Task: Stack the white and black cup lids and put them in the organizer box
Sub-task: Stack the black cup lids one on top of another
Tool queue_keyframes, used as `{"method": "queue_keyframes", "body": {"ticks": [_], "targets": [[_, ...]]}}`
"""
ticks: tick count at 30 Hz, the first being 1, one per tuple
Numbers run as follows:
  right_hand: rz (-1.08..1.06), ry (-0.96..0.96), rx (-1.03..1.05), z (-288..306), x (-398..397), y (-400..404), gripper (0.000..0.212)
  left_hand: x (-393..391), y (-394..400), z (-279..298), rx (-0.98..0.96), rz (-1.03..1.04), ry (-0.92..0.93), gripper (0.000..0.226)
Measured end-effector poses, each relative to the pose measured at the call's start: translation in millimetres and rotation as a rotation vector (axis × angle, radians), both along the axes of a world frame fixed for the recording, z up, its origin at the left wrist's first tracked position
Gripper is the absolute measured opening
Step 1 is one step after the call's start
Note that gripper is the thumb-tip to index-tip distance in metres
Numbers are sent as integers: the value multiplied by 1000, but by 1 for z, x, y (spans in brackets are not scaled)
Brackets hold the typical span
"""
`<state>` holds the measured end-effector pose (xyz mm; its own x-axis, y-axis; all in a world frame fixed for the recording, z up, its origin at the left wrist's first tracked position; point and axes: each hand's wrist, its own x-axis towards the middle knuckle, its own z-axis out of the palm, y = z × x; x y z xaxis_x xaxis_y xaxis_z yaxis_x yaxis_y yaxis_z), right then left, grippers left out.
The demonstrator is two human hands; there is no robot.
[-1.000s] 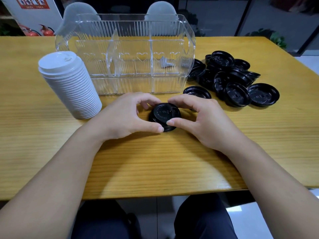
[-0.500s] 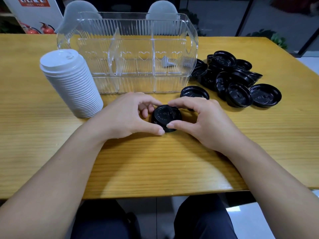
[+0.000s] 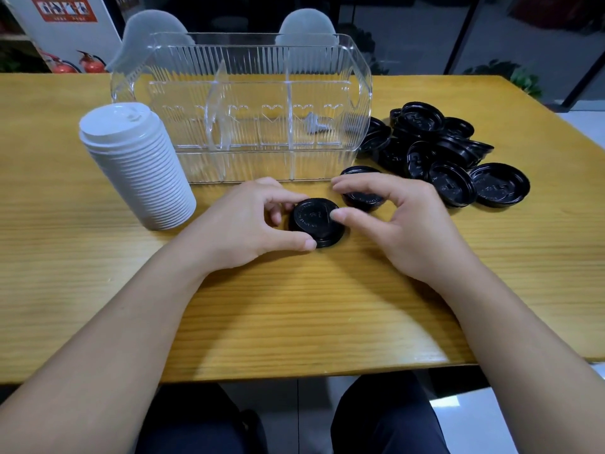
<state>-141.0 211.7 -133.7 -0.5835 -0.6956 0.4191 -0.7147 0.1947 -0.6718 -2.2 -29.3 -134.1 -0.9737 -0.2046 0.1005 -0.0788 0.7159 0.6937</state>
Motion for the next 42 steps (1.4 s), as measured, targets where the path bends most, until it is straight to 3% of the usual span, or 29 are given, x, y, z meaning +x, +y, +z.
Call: {"method": "queue_keyframes", "body": {"ticks": [3, 6, 9, 13, 24, 30, 35, 42], "targets": [[-151, 96, 49, 0, -9, 4, 29, 2, 2, 2, -40, -12, -2, 54], [-265, 185, 244, -9, -16, 3, 36, 2, 3, -1, -80, -8, -2, 65], [-271, 277, 288, -14, -18, -1, 31, 2, 5, -2, -104, 5, -1, 82], [-299, 335, 236, -12, -15, -2, 8, 0, 9, -3, -126, 13, 15, 81], [-279, 400, 320, -12, -5, -9, 11, -1, 11, -5, -161, -2, 29, 78], [-250, 353, 331, -10, -3, -11, 17, 0, 10, -4, -150, -14, 21, 80], [-253, 263, 209, -9, -7, -6, 18, 0, 12, -3, -141, -11, 22, 78], [-287, 123, 59, -7, -9, 1, 5, 1, 13, -1, -128, -11, 33, 72]]}}
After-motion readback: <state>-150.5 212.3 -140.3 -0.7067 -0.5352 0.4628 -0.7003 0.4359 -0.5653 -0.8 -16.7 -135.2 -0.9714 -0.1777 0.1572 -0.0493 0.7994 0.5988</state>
